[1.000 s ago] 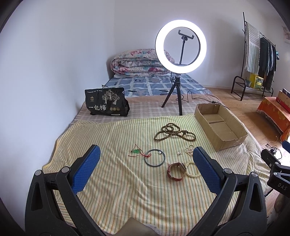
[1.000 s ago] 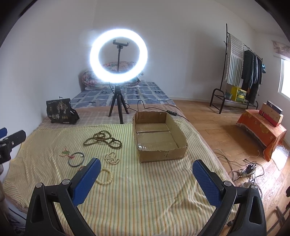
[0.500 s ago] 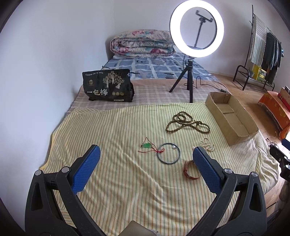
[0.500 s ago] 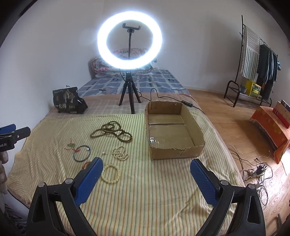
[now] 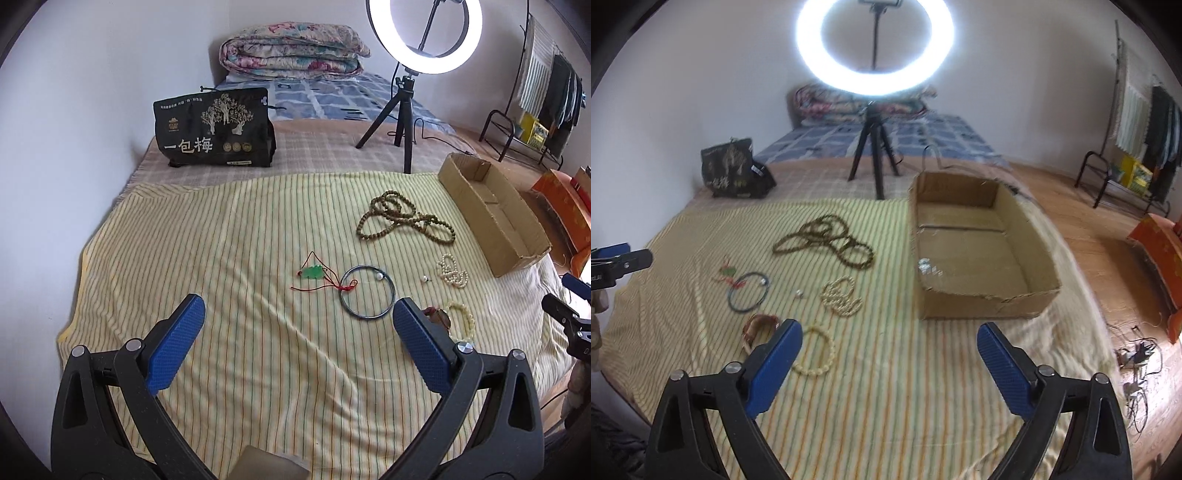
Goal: Organize jewelry
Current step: 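Grasp the red-strap watch with the left tool while the right tool grasps the cream bracelet, then carry the watch with the left tool while the right tool carries the bracelet over the box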
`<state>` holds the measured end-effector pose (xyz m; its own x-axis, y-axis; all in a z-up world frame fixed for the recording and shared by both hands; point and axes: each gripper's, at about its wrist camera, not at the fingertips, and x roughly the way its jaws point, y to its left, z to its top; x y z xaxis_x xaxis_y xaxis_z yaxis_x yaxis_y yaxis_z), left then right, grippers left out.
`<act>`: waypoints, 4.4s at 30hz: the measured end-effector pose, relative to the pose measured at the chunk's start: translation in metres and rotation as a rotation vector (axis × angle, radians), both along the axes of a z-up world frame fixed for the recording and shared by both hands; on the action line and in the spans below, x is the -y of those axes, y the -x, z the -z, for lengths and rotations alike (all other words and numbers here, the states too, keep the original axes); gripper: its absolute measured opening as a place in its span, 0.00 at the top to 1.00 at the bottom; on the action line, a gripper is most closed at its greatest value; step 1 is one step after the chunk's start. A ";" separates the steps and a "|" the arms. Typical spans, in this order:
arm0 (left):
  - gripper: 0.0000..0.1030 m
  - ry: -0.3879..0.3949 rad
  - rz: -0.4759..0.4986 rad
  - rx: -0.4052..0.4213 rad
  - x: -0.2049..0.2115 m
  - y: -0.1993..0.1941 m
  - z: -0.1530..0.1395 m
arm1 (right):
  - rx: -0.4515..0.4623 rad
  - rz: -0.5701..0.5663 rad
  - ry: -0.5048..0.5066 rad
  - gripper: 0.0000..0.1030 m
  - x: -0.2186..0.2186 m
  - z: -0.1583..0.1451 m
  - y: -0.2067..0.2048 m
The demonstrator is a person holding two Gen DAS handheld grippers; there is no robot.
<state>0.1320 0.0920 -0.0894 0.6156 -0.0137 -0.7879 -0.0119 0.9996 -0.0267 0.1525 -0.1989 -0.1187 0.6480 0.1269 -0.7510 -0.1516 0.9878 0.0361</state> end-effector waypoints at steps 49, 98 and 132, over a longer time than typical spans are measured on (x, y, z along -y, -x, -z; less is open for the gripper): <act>0.87 0.280 0.202 -0.416 0.087 -0.050 0.112 | -0.359 -0.177 -0.028 0.64 -0.042 0.095 -0.060; 0.92 0.298 0.206 -0.172 0.107 -0.058 0.033 | -0.028 -0.088 -0.075 0.95 0.001 -0.020 -0.077; 0.92 0.312 0.347 -0.137 0.277 -0.110 0.034 | -0.032 0.149 -0.116 0.95 0.135 -0.022 -0.155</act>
<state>0.2421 -0.1848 -0.1231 0.4237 -0.4479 -0.7873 0.2960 0.8900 -0.3469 0.3075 -0.3343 -0.0972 0.6422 0.1187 -0.7573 -0.0010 0.9881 0.1540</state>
